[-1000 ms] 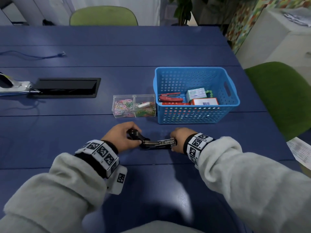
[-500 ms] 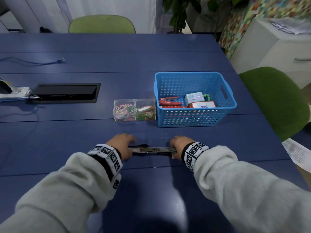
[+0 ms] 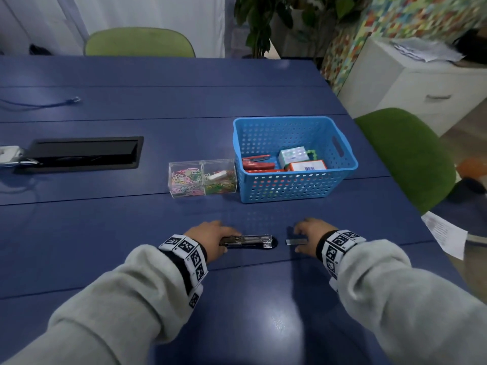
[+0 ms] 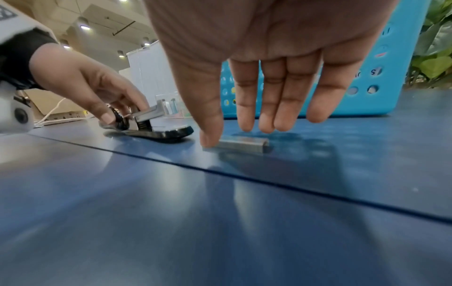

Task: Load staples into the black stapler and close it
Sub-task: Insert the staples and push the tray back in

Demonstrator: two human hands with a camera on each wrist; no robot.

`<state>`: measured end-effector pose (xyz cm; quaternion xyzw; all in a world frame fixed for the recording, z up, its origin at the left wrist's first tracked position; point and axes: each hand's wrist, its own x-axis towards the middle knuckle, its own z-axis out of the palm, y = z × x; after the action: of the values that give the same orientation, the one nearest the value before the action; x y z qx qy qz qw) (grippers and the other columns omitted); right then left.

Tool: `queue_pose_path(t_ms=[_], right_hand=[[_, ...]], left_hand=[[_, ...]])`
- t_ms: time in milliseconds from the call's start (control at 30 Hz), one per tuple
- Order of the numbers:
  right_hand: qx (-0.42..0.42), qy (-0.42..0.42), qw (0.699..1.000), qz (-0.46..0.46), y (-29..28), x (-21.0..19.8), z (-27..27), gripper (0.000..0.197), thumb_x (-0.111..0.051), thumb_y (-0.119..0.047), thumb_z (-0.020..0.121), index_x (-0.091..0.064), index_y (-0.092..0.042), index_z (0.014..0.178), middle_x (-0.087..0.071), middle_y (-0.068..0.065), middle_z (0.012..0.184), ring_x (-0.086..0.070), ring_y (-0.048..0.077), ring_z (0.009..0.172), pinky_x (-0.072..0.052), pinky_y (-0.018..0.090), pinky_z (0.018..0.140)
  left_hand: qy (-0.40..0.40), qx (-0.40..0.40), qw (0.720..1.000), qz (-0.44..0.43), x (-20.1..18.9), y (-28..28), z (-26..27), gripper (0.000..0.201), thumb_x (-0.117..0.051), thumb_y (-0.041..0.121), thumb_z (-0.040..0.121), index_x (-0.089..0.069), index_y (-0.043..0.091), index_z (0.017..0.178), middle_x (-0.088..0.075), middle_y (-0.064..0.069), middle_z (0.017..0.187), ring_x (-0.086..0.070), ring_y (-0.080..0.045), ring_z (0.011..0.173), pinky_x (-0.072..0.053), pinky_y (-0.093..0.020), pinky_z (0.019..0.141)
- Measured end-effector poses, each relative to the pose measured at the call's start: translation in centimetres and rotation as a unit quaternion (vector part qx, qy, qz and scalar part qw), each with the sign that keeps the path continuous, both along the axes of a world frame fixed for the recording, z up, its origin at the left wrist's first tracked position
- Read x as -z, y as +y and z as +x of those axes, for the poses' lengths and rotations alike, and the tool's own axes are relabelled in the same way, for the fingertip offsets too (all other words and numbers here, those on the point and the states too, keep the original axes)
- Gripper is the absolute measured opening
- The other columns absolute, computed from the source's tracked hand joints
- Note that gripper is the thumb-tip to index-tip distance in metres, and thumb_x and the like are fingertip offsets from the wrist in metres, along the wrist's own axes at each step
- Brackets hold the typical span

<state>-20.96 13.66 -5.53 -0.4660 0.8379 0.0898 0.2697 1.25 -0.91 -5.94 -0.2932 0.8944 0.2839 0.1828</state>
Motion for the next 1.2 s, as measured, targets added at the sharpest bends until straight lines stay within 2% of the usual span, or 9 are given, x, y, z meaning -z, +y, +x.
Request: queue_pose_path(t_ms=[200,333,467,600,800,1200], right_hand=[[-0.038,0.011,0.999,0.015,-0.1,0.1,0.3,0.028,-0.063,-0.029,0.079,-0.06,-0.016,0.104,-0.056,0.007,0.119,-0.057,0.029,0.108,-0.047,0.033,0.09],[-0.06,0.02,0.997,0.033,-0.6,-0.6,0.1,0.025,-0.057,-0.029,0.081,-0.062,-0.016,0.103,-0.062,0.006,0.117,-0.06,0.029,0.106,-0.049,0.033,0.086],[-0.049,-0.032,0.997,-0.055,-1.7,-2.0,0.6,0.016,-0.057,-0.029,0.08,-0.062,-0.022,0.094,-0.067,0.004,0.108,-0.062,0.024,0.099,-0.049,0.03,0.087],[-0.14,-0.061,0.982,-0.111,-3.5,-2.5,2.4,0.026,-0.057,-0.029,0.083,-0.065,-0.019,0.105,-0.063,0.006,0.11,-0.058,0.025,0.102,-0.046,0.03,0.088],[-0.23,-0.037,0.969,-0.087,-4.9,-2.1,3.9,0.027,-0.052,-0.026,0.084,-0.068,-0.017,0.104,-0.062,0.009,0.108,-0.056,0.029,0.105,-0.047,0.032,0.084],[-0.262,-0.022,0.963,-0.056,-5.6,-1.9,4.5,0.031,-0.05,-0.024,0.086,-0.065,-0.013,0.111,-0.059,0.01,0.115,-0.054,0.03,0.11,-0.048,0.037,0.087]], left_hand=[[-0.022,0.011,1.0,-0.007,-0.2,-0.2,-0.5,0.049,-0.059,0.026,0.086,-0.045,0.045,0.129,-0.05,-0.002,0.128,-0.049,-0.025,0.121,-0.043,-0.041,0.103],[-0.032,0.007,0.999,-0.011,-0.3,-0.4,-0.7,0.049,-0.059,0.027,0.085,-0.045,0.046,0.128,-0.051,-0.002,0.128,-0.05,-0.025,0.121,-0.044,-0.042,0.103],[-0.035,-0.002,0.999,-0.01,-0.4,-0.2,-1.0,0.048,-0.058,0.025,0.086,-0.046,0.045,0.128,-0.051,-0.002,0.127,-0.051,-0.025,0.119,-0.045,-0.041,0.101],[-0.037,-0.02,0.999,-0.007,-0.4,0.1,-1.1,0.048,-0.059,0.025,0.085,-0.047,0.044,0.128,-0.051,-0.002,0.126,-0.051,-0.025,0.119,-0.044,-0.041,0.101],[-0.032,-0.037,0.999,-0.009,-0.4,0.2,-1.2,0.049,-0.061,0.023,0.084,-0.048,0.045,0.126,-0.052,-0.003,0.124,-0.052,-0.025,0.118,-0.044,-0.039,0.1],[-0.025,-0.047,0.998,-0.013,-0.3,0.5,-1.2,0.049,-0.062,0.023,0.083,-0.049,0.044,0.126,-0.054,-0.003,0.125,-0.052,-0.025,0.117,-0.044,-0.042,0.102]])
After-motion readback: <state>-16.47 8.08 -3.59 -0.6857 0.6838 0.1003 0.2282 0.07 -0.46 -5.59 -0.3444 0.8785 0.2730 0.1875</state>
